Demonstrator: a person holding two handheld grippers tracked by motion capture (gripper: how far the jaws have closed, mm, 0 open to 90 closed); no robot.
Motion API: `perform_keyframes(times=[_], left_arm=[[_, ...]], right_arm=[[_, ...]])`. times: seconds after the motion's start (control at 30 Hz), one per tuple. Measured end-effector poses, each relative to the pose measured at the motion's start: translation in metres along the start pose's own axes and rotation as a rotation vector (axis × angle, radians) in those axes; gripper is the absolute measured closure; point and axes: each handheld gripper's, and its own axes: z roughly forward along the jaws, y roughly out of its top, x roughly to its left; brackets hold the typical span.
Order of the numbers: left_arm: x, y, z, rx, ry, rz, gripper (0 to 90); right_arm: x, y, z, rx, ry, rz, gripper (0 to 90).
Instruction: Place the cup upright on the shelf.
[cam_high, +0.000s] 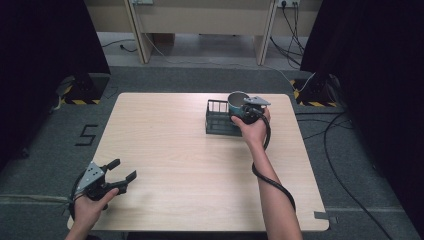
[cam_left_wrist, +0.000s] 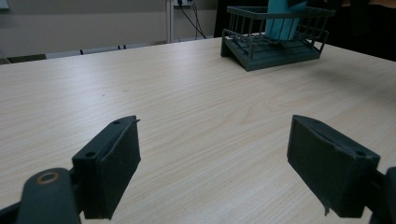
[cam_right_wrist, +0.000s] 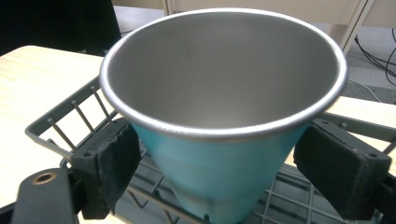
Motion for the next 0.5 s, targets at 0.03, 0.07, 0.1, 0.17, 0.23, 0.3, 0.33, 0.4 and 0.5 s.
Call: perform_keyframes(times=[0.03,0.07,0.1,0.17,0.23,0.3,0.33,0.4,0.5], left_arm=[[0.0,0.0,0.0,0.0,0.0,0.0,16.5],[0.0,0.0,0.0,0.0,0.0,0.0,16.5],[0.0,0.0,0.0,0.0,0.0,0.0,16.5],[0.0,0.0,0.0,0.0,0.0,0.0,16.5],[0.0,0.0,0.0,0.001,-0.001,0.001,16.5],[0.0,0.0,0.0,0.001,-0.001,0.001,16.5],[0.0,0.0,0.0,0.001,-0.001,0.001,16.5],[0.0,0.0,0.0,0.001,-0.001,0.001,16.5],[0.0,0.0,0.0,0.001,-0.001,0.001,16.5]], right_arm=[[0.0,0.0,-0.001,0.001,0.002,0.0,15.8],[0.0,0.0,-0.003,-0.001,0.003,0.0,15.8],[0.0,-0.001,-0.004,0.001,0.004,0.0,15.8],[0.0,-0.002,-0.007,0.004,0.006,-0.004,15.7],[0.0,-0.003,-0.01,0.005,0.008,-0.003,15.7],[0.0,-0.004,-0.013,0.005,0.008,-0.006,15.7],[0.0,-0.005,-0.014,0.001,0.008,-0.007,15.7],[0.0,-0.006,-0.018,-0.002,0.009,-0.008,15.7],[0.0,-0.007,-0.023,-0.007,0.013,-0.011,15.7]])
